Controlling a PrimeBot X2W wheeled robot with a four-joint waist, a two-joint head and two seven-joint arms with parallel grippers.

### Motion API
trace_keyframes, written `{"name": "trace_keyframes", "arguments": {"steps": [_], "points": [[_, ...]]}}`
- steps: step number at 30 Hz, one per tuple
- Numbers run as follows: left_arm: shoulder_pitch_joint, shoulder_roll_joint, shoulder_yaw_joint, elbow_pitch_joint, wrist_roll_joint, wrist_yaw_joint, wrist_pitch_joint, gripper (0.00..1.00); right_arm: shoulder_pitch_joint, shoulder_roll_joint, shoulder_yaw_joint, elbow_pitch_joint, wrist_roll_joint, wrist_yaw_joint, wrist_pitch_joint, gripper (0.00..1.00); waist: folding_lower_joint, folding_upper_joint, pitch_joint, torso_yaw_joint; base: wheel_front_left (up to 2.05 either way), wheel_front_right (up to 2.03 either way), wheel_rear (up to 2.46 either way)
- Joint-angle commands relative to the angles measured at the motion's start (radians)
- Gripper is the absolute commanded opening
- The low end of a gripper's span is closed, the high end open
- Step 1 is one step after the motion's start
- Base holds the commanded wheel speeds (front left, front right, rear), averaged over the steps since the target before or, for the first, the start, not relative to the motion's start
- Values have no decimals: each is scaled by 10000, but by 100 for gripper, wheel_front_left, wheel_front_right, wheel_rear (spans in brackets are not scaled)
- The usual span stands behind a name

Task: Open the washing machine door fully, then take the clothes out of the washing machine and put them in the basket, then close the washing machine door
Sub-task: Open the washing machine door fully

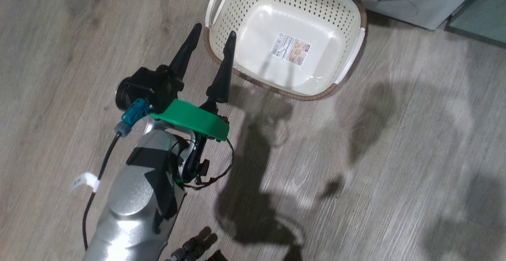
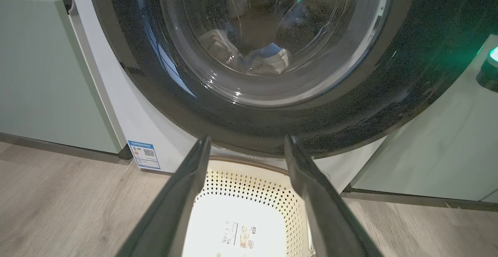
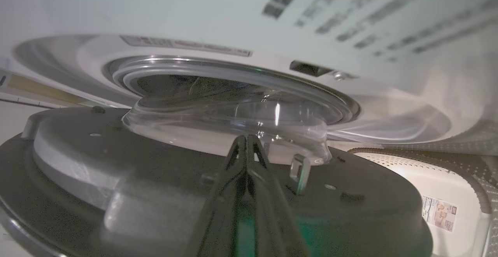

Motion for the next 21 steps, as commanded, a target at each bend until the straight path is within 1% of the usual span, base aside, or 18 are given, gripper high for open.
{"name": "trace_keyframes", "arguments": {"steps": [1, 12, 21], "points": [[44, 250, 397, -257, -16, -23, -61, 100, 218, 276, 85, -464, 98, 39, 156, 0, 1, -1, -72, -29, 0, 0, 0], [394, 250, 771, -26, 237, -205, -61, 100, 1470, 503, 707, -1171, 338, 39, 985, 0, 1, -1, -898, -233, 0, 0, 0], [903, 250, 1000, 213, 485, -389, -61, 100, 2535, 879, 1133, -1593, 452, 39, 1295, 0, 1, -1, -1860, -293, 0, 0, 0]]}}
